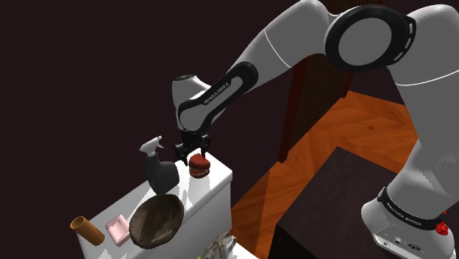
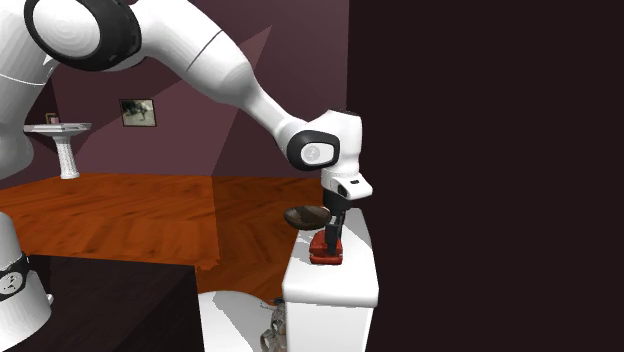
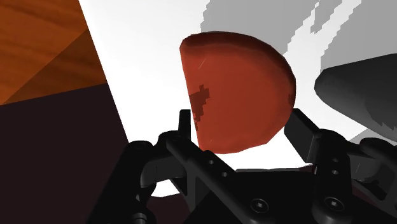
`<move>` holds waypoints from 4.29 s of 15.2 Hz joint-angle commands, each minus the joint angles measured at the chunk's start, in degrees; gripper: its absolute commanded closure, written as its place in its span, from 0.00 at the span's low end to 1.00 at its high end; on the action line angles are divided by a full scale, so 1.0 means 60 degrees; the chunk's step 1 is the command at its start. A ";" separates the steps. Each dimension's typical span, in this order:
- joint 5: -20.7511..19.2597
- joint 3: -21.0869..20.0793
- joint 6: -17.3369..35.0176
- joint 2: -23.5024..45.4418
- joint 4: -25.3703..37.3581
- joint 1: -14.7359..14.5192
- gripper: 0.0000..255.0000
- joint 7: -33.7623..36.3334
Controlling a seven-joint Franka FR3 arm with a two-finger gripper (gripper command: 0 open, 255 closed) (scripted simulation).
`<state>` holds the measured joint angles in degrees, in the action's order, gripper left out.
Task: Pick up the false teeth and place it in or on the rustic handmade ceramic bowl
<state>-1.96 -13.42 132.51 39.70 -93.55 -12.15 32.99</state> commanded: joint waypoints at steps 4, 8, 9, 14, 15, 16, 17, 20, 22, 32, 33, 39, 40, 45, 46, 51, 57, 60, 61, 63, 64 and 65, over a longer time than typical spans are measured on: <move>0.0025 -0.0021 -0.0170 -0.0164 -0.0010 0.0020 1.00 0.0004; 0.0077 -0.0067 -0.0513 -0.0485 0.0016 0.0055 1.00 0.0009; 0.0089 -0.0078 -0.0603 -0.0559 0.0032 0.0063 1.00 0.0011; 0.0152 -0.0129 -0.1058 -0.0922 0.0129 0.0102 1.00 0.0019; 0.0164 -0.0138 -0.1152 -0.0991 0.0156 0.0108 1.00 0.0021; 0.0176 -0.0148 -0.1246 -0.1058 0.0184 0.0115 1.00 0.0023; 0.0188 -0.0157 -0.1342 -0.1124 0.0215 0.0121 1.00 0.0025; 0.0223 -0.0182 -0.1633 -0.1312 0.0322 0.0139 1.00 0.0032; 0.0244 -0.0198 -0.1831 -0.1429 0.0405 0.0149 1.00 0.0037; 0.0083 -0.0432 -0.2302 -0.1363 0.1051 -0.0792 1.00 0.1235; 0.0044 -0.0462 -0.2347 -0.1294 0.1181 -0.0958 1.00 0.1432; -0.0225 -0.0600 -0.2749 -0.0689 0.2284 -0.2004 1.00 0.2590; -0.0274 -0.0615 -0.2842 -0.0553 0.2528 -0.2188 1.00 0.2776; -0.0472 -0.0632 -0.3042 0.0098 0.3433 -0.2870 1.00 0.3409; -0.0480 -0.0625 -0.2936 0.0134 0.3362 -0.2869 1.00 0.3407; -0.0526 -0.0585 -0.2439 0.0360 0.3084 -0.2872 1.00 0.3396; -0.0590 -0.0530 -0.1879 0.0686 0.2844 -0.2891 1.00 0.3385; -0.0625 -0.0499 -0.1615 0.0872 0.2762 -0.2906 1.00 0.3381; -0.0628 -0.0496 -0.1588 0.0890 0.2752 -0.2907 1.00 0.3380; -0.0628 -0.0495 -0.1589 0.0891 0.2755 -0.2908 1.00 0.3380; -0.0628 -0.0495 -0.1589 0.0891 0.2755 -0.2908 1.00 0.3380; -0.0628 -0.0495 -0.1589 0.0891 0.2755 -0.2908 1.00 0.3380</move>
<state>-5.73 -16.40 122.95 45.04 -77.03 -29.60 53.28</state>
